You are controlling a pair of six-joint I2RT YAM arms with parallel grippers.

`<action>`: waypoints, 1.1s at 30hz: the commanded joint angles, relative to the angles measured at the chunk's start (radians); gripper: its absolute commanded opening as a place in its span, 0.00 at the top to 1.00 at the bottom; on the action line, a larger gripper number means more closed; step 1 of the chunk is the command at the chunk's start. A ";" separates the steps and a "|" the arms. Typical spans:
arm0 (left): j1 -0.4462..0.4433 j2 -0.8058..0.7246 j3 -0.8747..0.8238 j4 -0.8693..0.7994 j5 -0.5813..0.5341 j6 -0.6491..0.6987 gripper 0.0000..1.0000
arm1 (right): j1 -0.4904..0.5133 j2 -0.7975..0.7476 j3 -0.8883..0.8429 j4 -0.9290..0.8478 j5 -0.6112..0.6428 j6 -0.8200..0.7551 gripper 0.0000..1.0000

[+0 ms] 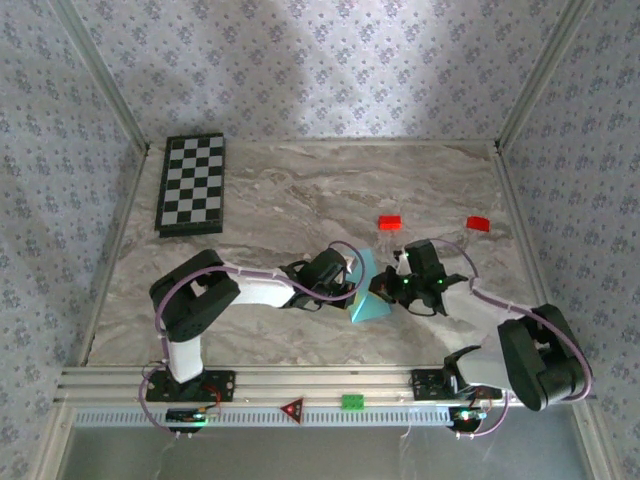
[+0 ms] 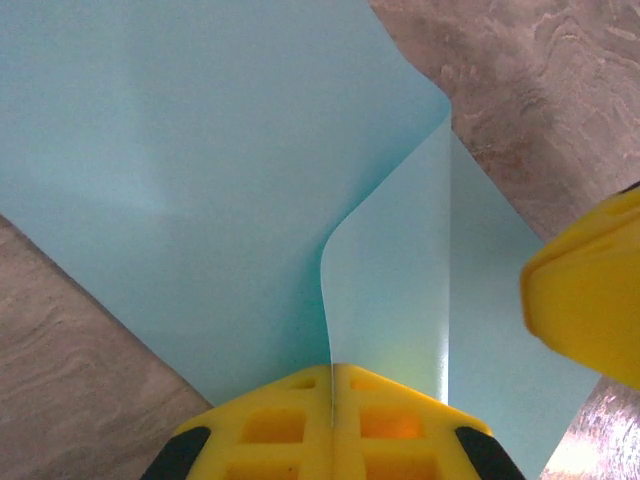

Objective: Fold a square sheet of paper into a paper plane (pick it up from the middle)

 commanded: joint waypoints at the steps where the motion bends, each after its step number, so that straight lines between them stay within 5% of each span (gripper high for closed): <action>1: -0.011 0.044 0.000 -0.102 0.000 0.007 1.00 | 0.018 0.042 0.042 0.050 -0.007 0.034 0.99; 14: -0.012 0.045 0.001 -0.109 -0.002 0.011 1.00 | 0.018 0.172 0.044 0.054 0.022 -0.006 1.00; 33: -0.012 0.064 0.023 -0.150 0.002 0.025 1.00 | -0.043 0.078 0.061 0.034 -0.010 -0.035 1.00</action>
